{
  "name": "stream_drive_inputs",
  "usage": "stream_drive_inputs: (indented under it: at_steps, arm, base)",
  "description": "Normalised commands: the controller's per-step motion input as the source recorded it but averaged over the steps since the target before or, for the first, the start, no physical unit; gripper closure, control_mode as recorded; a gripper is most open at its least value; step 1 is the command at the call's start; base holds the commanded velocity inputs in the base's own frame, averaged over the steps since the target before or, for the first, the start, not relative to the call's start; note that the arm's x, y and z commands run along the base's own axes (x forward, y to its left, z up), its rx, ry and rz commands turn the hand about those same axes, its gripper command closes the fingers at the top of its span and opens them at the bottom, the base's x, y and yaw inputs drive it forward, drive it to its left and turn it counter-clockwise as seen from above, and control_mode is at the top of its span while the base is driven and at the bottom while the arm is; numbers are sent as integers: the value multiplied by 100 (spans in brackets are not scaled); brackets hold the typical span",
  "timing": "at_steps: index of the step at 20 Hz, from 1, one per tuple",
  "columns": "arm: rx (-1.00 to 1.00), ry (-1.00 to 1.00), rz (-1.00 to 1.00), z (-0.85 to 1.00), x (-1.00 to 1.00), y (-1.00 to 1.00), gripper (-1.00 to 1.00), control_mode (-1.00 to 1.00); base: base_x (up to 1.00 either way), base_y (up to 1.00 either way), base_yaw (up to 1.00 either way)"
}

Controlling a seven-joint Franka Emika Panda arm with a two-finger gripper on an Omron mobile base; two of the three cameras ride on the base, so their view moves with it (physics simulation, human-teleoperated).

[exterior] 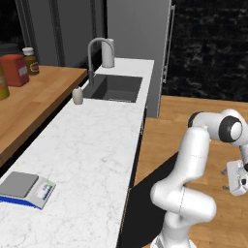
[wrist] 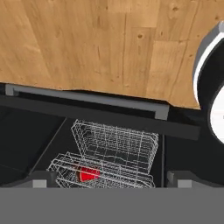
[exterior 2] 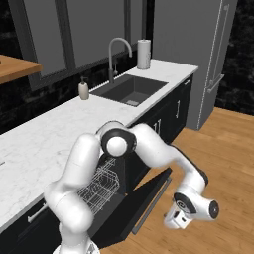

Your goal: Pick up the cup and bowl from the counter, place them in the dishwasher, and close the dishwasher door.

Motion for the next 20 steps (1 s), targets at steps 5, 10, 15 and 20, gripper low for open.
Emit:
stream_drive_inputs:
  at_steps: [5, 10, 15, 20]
  arm:
    - [6, 0, 19, -15, -15, 14, -100, -100]
    - [4, -4, 5, -31, -15, -2, -100, -100]
    - [18, -7, -1, -42, 1, 1, -100, -100]
    - [23, -4, -1, -36, 15, 1, -100, -100]
  base:
    - [0, 0, 0]
    - [0, 0, 0]
    - [0, 0, 0]
    - [0, 0, 0]
